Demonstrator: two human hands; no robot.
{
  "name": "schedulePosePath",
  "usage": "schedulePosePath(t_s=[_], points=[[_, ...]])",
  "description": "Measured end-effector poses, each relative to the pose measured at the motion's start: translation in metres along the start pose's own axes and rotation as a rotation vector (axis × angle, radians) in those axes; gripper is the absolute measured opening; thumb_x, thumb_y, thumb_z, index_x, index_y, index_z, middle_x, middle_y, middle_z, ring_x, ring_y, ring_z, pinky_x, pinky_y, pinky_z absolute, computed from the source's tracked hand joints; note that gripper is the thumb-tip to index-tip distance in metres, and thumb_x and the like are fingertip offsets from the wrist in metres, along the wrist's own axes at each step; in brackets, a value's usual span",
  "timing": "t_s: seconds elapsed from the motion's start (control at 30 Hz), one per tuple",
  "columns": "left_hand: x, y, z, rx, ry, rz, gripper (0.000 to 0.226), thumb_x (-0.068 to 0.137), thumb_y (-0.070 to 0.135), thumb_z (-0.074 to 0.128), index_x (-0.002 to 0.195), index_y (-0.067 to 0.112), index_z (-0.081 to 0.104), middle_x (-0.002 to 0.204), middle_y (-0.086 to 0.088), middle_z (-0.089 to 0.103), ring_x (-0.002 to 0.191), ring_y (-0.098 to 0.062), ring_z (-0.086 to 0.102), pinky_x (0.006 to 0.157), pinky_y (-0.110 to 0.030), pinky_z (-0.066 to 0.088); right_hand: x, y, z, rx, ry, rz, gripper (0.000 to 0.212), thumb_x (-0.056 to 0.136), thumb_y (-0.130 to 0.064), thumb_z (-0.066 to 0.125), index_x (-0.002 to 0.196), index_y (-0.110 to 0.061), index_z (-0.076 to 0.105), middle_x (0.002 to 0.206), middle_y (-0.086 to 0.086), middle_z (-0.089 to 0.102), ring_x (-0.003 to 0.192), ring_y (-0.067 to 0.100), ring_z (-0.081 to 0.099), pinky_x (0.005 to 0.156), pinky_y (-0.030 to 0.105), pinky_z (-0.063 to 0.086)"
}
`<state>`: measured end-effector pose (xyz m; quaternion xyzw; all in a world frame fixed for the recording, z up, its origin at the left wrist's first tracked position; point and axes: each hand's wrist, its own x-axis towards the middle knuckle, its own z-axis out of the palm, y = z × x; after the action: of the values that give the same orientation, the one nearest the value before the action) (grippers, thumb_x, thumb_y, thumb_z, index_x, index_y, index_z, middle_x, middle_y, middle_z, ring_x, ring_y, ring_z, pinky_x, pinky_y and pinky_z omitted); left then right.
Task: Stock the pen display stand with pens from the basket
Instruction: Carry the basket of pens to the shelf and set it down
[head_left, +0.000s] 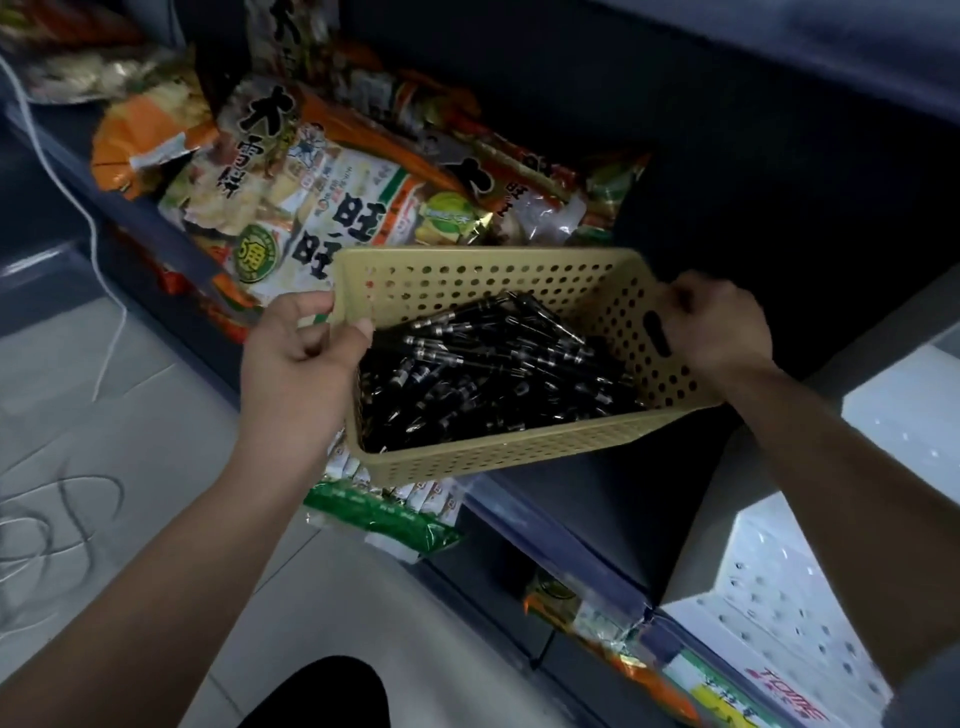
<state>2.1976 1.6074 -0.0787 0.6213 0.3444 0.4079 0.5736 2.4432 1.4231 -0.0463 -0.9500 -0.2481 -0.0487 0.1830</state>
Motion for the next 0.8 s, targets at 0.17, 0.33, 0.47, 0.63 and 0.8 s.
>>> schedulePosePath(t_s=[0.17, 0.33, 0.47, 0.63, 0.8], points=[[-0.012, -0.004, 0.018, -0.065, 0.012, -0.004, 0.020, 0.092, 0.012, 0.059, 0.110, 0.016, 0.050, 0.075, 0.015, 0.057, 0.057, 0.017, 0.055, 0.057, -0.002, 0.041, 0.008, 0.002, -0.008, -0.132, -0.044, 0.086, 0.035, 0.098, -0.034, 0.036, 0.117, -0.015, 0.057, 0.111, 0.018, 0.061, 0.104, 0.038, 0.057, 0.075, 0.036, 0.044], [-0.022, -0.009, 0.041, -0.109, -0.030, -0.021, 0.021, 0.092, 0.009, 0.056, 0.087, 0.028, 0.048, 0.061, 0.017, 0.066, 0.057, 0.005, 0.058, 0.057, -0.015, 0.046, 0.022, 0.002, -0.007, -0.236, -0.169, 0.212, 0.042, 0.096, -0.030, 0.035, 0.128, -0.007, 0.049, 0.128, 0.021, 0.052, 0.115, 0.040, 0.050, 0.087, 0.042, 0.044], [-0.032, -0.016, 0.062, -0.109, -0.058, -0.050, 0.015, 0.092, 0.010, 0.057, 0.097, 0.019, 0.047, 0.082, -0.016, 0.068, 0.068, -0.019, 0.060, 0.062, -0.041, 0.050, 0.030, 0.007, 0.000, -0.209, -0.204, 0.284, 0.046, 0.095, -0.026, 0.037, 0.135, -0.003, 0.041, 0.136, 0.024, 0.047, 0.121, 0.041, 0.047, 0.093, 0.044, 0.043], [-0.037, -0.019, 0.081, -0.150, -0.094, -0.085, 0.019, 0.093, 0.011, 0.055, 0.107, 0.016, 0.044, 0.081, -0.014, 0.061, 0.069, -0.020, 0.053, 0.061, -0.035, 0.044, 0.035, 0.013, 0.006, -0.186, -0.270, 0.349, 0.063, 0.097, -0.032, 0.037, 0.150, -0.007, 0.012, 0.149, 0.022, 0.030, 0.132, 0.041, 0.035, 0.102, 0.048, 0.040], [-0.039, -0.022, 0.096, -0.185, -0.093, -0.111, 0.022, 0.093, 0.010, 0.055, 0.107, 0.020, 0.041, 0.079, -0.014, 0.055, 0.066, -0.018, 0.049, 0.059, -0.032, 0.042, 0.042, 0.014, 0.009, -0.163, -0.251, 0.376, 0.060, 0.096, -0.031, 0.041, 0.146, -0.006, 0.020, 0.147, 0.022, 0.032, 0.130, 0.042, 0.035, 0.100, 0.050, 0.041]])
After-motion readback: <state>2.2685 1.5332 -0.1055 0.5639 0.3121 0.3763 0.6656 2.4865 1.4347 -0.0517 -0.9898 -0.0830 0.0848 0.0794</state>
